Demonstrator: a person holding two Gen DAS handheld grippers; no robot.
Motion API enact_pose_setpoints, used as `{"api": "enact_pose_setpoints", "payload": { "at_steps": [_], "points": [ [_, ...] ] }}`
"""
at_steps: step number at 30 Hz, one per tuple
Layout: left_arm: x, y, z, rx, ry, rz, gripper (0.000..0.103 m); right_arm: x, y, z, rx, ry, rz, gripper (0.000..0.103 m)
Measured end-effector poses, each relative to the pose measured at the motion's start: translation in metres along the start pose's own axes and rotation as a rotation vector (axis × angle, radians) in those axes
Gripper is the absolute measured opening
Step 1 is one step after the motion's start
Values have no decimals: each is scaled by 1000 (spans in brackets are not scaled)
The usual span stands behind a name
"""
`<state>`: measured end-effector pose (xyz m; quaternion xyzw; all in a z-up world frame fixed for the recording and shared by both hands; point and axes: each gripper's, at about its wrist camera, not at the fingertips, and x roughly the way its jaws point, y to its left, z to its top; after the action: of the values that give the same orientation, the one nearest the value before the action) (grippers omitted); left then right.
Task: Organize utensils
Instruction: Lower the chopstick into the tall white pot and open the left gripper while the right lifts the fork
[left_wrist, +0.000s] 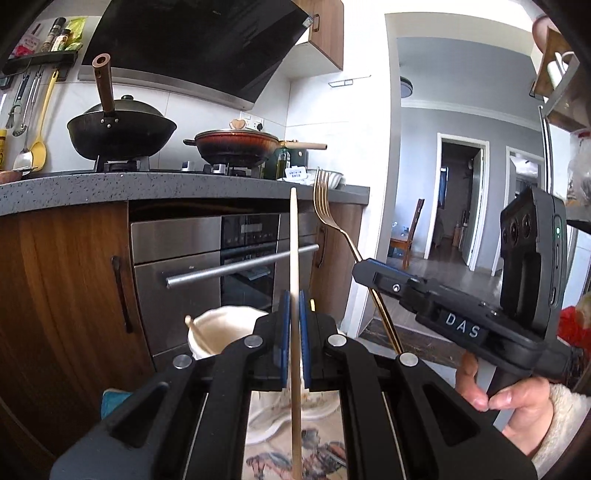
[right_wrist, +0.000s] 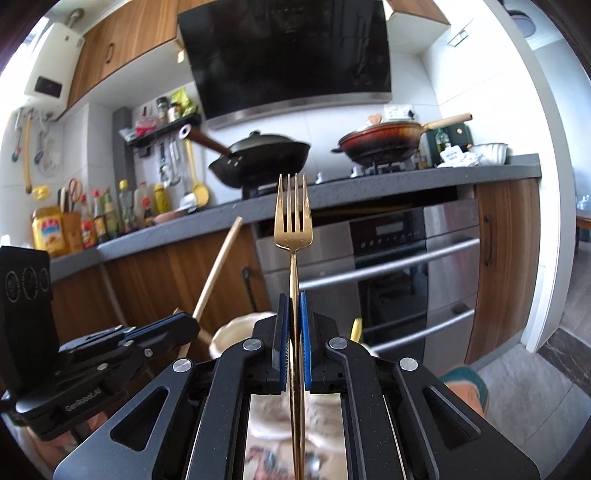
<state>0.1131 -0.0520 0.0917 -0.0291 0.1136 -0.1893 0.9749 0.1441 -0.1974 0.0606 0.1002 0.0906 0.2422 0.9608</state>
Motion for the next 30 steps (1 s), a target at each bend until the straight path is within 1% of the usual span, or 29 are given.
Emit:
{"api": "enact_pose_setpoints", "payload": {
  "at_steps": [2, 5, 8, 10, 12, 16, 19, 21, 23, 30],
  "points": [
    [14, 4, 10, -17, -29, 7, 5, 13, -10, 3, 28, -26, -12, 7],
    [29, 11, 20, -39, -69, 35, 5, 29, -23, 4, 62, -30, -23, 7],
    [44, 20, 29, -65, -88, 66, 5, 39, -33, 5, 94, -39, -21, 7],
    [51, 23, 33, -69, -91, 77, 5, 45, -34, 5, 94, -46, -23, 7],
    [54, 24, 34, -66, -109, 94, 5, 50, -34, 5, 85, -60, -27, 7],
    [51, 29, 35, -90, -143, 114, 5, 55, -34, 4, 89, -85, -38, 7],
    [56, 24, 30, -37, -129, 129, 5, 58, -35, -1, 92, -118, -62, 7],
    [58, 19, 23, 3, -115, 142, 5, 62, -35, -6, 84, -120, -75, 7],
    [59, 16, 18, 21, -102, 142, 5, 65, -34, -8, 72, -117, -84, 7],
    [43, 4, 2, 99, -103, 157, 5, 72, -33, -14, 43, -116, -127, 7]
  ]
}}
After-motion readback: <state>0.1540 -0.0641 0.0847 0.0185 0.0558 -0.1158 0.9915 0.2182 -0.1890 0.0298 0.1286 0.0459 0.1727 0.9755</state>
